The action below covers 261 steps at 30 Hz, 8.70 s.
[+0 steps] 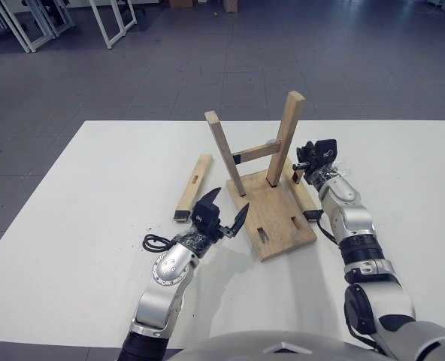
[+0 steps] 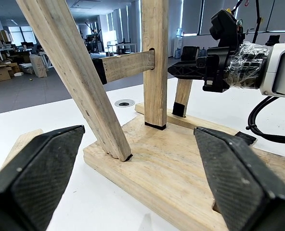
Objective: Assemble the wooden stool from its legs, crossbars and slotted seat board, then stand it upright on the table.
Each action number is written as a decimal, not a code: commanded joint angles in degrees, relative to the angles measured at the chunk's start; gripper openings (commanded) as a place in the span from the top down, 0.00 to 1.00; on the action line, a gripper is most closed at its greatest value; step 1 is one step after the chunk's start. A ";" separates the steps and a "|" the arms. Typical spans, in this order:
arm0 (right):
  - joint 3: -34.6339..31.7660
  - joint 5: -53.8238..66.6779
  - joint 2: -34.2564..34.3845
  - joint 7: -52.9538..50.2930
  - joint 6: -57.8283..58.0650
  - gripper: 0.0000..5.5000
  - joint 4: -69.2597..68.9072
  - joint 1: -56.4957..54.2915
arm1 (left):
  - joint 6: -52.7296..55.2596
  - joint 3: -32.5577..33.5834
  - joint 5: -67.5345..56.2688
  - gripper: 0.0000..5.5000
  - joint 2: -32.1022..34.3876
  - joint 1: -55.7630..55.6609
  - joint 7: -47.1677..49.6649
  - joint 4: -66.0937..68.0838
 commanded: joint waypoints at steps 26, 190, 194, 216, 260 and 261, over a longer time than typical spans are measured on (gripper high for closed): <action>-6.36 2.07 -5.07 -5.26 18.09 0.56 -33.54 8.94 | 0.51 0.91 0.50 0.23 0.96 -0.02 -0.44 0.26; 2.19 35.33 -28.57 30.02 41.18 0.17 -43.05 26.26 | 23.70 7.83 -37.34 0.63 12.48 -9.95 -22.32 3.13; 1.98 34.74 -28.01 30.05 41.37 0.17 -43.09 26.05 | 22.09 7.69 -34.94 0.63 11.96 -9.76 -23.52 6.14; 3.21 21.35 -27.13 25.99 35.46 0.17 -34.74 24.65 | 20.01 -8.73 -7.03 0.63 22.97 -14.07 -23.94 8.42; 2.01 14.82 -22.28 26.39 27.94 0.17 -39.91 19.82 | -9.58 -18.01 -7.76 0.63 33.87 -30.94 -53.78 32.90; 3.05 14.52 -22.04 26.73 27.77 0.17 -39.95 20.08 | -8.13 -17.42 -9.42 0.63 33.51 -31.55 -54.61 32.23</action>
